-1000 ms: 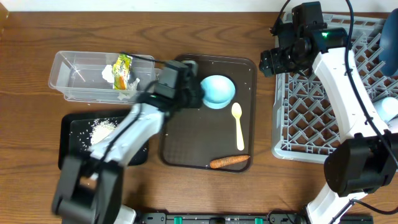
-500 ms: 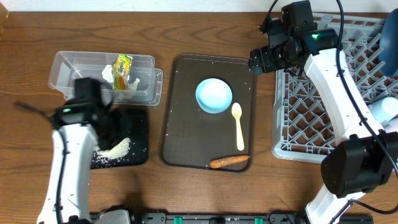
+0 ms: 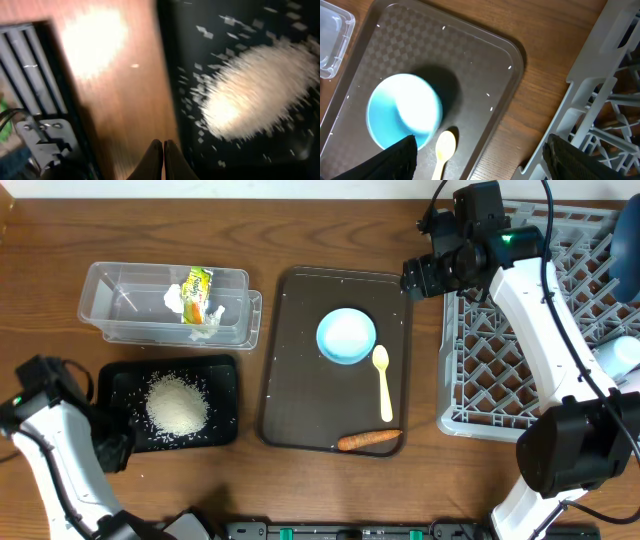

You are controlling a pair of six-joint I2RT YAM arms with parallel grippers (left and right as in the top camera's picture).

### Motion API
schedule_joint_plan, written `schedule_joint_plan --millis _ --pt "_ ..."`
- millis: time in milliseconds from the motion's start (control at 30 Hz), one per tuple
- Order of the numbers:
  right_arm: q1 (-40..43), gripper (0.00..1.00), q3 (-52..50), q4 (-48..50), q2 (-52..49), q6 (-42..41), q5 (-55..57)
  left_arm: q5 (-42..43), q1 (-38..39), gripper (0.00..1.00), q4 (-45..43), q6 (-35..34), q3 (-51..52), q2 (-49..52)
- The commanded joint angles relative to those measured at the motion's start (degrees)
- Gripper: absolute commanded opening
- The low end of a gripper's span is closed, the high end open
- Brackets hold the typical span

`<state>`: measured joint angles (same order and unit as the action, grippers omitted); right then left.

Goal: Sort waste into correct bins and load items into the dishwasher rack

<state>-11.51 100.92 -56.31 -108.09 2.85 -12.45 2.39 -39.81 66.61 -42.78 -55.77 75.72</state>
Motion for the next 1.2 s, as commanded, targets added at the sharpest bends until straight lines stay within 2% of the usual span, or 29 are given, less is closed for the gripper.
schedule_joint_plan --millis 0,333,667,767,1167 --pt "-0.1 0.80 -0.2 -0.2 -0.3 -0.7 -0.6 -2.0 -2.7 0.06 -0.7 -2.6 3.7 -0.5" --pt "-0.1 0.80 -0.2 -0.3 -0.3 -0.7 -0.6 -2.1 -3.7 0.06 -4.0 -4.1 9.9 -0.5" --pt "-0.1 0.80 -0.2 -0.5 -0.3 -0.7 -0.6 -1.3 -3.5 0.07 -18.4 -3.8 18.4 0.8" --pt "-0.1 0.80 -0.2 -0.7 -0.3 -0.7 -0.7 -0.6 -3.5 0.08 -19.5 -3.8 19.4 2.3" --pt "-0.2 0.78 -0.2 -1.2 -0.3 -0.7 -0.7 14.1 0.3 0.08 -34.3 -3.4 20.0 11.3"
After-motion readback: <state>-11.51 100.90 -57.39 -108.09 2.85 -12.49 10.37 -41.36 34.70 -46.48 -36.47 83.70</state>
